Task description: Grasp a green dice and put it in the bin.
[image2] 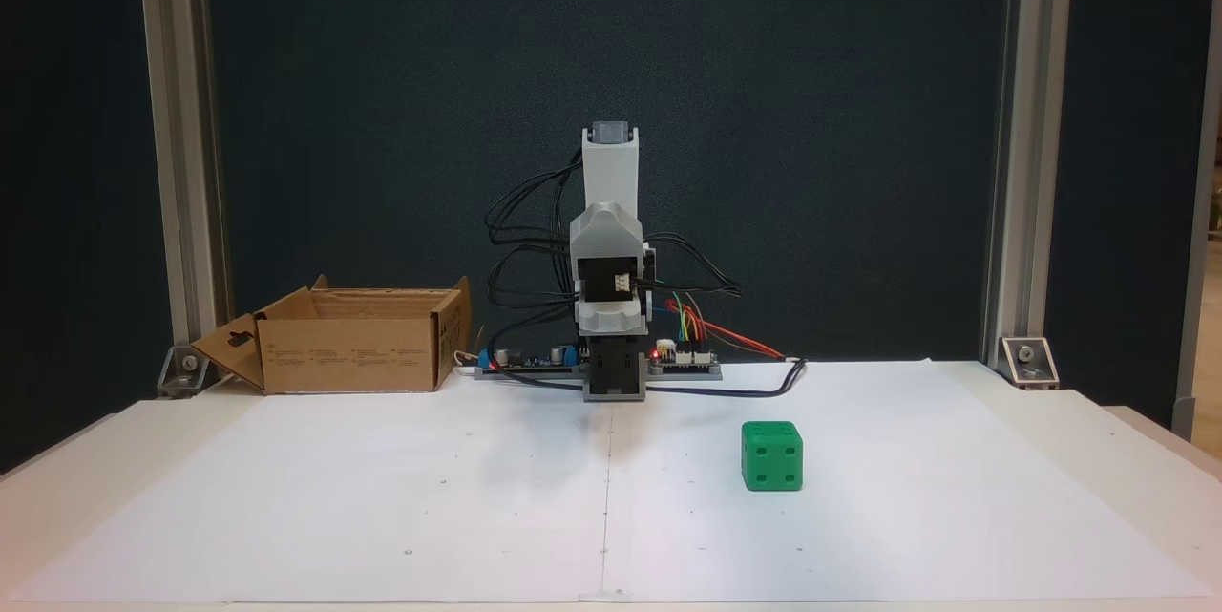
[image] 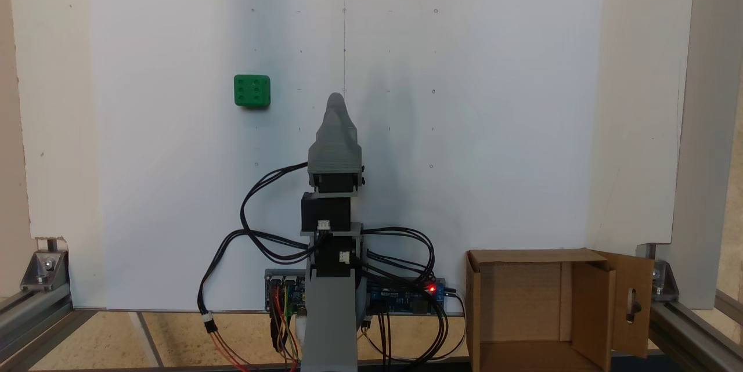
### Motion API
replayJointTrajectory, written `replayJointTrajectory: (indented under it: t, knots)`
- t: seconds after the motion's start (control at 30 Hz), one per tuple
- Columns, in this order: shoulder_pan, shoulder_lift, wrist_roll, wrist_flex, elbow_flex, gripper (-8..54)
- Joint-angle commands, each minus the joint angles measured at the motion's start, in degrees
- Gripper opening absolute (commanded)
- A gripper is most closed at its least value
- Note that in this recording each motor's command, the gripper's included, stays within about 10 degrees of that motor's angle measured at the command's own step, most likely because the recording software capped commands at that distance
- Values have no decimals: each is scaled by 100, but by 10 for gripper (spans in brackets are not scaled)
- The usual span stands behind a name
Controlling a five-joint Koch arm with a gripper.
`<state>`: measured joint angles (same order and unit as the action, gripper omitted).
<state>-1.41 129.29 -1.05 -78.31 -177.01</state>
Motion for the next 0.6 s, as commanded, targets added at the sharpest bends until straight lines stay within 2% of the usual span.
replayJointTrajectory:
  t: [0.0, 0.57]
  knots:
    - [-9, 624, 220, -35, -229, 438]
    - [-9, 633, 220, -79, -229, 440]
